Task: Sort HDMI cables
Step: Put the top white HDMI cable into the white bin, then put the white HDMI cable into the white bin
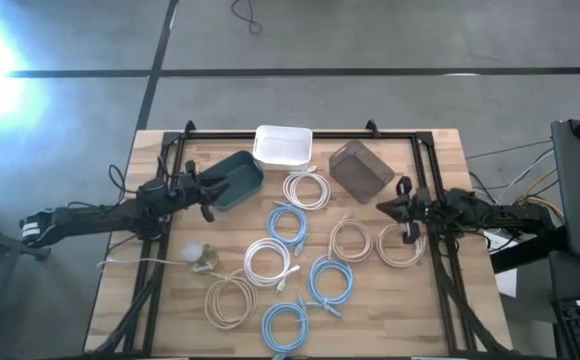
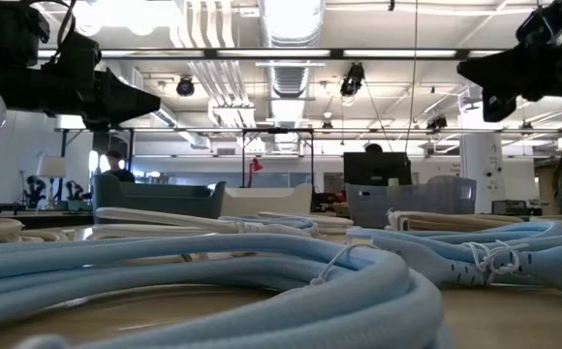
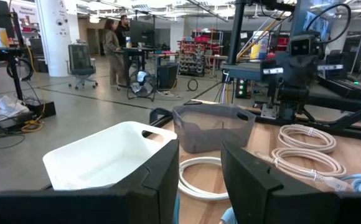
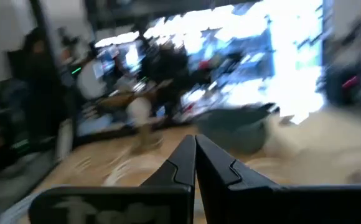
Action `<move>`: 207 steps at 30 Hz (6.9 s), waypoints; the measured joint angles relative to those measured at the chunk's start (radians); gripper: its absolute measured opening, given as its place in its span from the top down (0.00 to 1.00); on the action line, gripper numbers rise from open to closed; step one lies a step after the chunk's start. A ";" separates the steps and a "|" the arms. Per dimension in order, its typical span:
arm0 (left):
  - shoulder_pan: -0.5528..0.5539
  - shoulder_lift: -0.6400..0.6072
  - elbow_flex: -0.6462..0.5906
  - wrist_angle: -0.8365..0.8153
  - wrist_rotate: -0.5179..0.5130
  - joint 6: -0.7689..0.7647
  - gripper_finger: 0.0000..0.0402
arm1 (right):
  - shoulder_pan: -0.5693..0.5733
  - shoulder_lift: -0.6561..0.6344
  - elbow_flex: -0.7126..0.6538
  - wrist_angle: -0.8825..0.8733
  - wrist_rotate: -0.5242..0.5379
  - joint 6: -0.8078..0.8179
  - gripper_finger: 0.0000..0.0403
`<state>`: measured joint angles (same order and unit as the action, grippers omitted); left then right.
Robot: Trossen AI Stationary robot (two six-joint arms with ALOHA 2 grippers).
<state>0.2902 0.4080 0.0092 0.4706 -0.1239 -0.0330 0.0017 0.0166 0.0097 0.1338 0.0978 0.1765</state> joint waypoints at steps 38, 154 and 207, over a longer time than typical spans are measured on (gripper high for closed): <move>0.000 0.052 0.362 -0.327 0.082 0.234 0.69 | 0.000 0.818 0.516 0.083 0.183 -0.215 0.61; 0.000 0.269 0.543 -0.602 -0.034 0.347 0.37 | -0.282 2.126 1.458 0.033 0.433 -0.045 0.87; 0.000 0.290 0.542 -0.602 -0.023 0.312 0.37 | 0.026 2.028 1.459 -0.234 -0.212 -0.079 0.62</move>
<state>0.2901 0.6979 0.5510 -0.1318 -0.1467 0.2794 0.0280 2.0449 1.4685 -0.1006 -0.1140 0.0977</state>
